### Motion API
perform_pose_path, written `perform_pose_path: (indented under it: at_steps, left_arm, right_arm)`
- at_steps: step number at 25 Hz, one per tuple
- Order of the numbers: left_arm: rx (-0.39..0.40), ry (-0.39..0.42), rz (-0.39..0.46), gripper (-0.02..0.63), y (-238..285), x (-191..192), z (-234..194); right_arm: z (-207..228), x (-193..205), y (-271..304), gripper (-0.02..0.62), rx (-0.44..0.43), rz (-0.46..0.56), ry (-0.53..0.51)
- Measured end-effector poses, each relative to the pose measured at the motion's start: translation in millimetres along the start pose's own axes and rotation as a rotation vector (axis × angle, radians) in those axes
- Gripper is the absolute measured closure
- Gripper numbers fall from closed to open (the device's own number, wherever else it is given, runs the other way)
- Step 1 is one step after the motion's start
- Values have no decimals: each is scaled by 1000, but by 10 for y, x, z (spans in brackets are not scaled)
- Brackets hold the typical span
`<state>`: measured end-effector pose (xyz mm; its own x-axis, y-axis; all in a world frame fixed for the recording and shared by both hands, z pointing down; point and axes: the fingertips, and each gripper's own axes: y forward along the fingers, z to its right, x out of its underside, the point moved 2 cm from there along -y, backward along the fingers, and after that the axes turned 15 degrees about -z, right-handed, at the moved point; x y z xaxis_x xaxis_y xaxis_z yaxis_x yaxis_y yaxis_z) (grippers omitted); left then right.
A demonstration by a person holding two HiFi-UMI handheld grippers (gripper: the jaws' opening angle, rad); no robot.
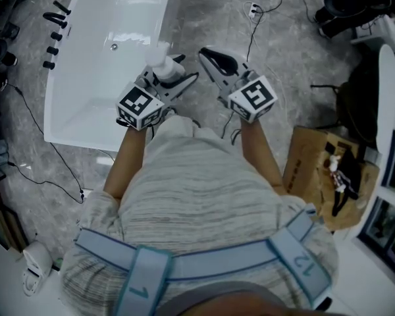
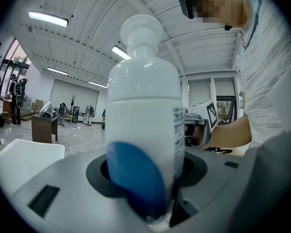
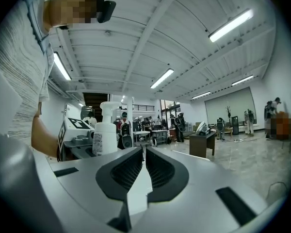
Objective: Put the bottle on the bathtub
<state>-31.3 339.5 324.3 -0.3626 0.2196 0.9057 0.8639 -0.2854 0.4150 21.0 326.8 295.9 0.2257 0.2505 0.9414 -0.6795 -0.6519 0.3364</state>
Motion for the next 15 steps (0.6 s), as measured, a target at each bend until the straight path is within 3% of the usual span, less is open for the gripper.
perform_pose_path:
  at_steps: [9, 15]
  left_arm:
    - [31, 10, -4, 367, 283, -88, -580]
    - [46, 19, -12, 367, 457, -231, -1182]
  right_arm:
    - [391, -88, 334, 591, 18, -17, -20]
    - [821, -275, 756, 591, 37, -30, -9]
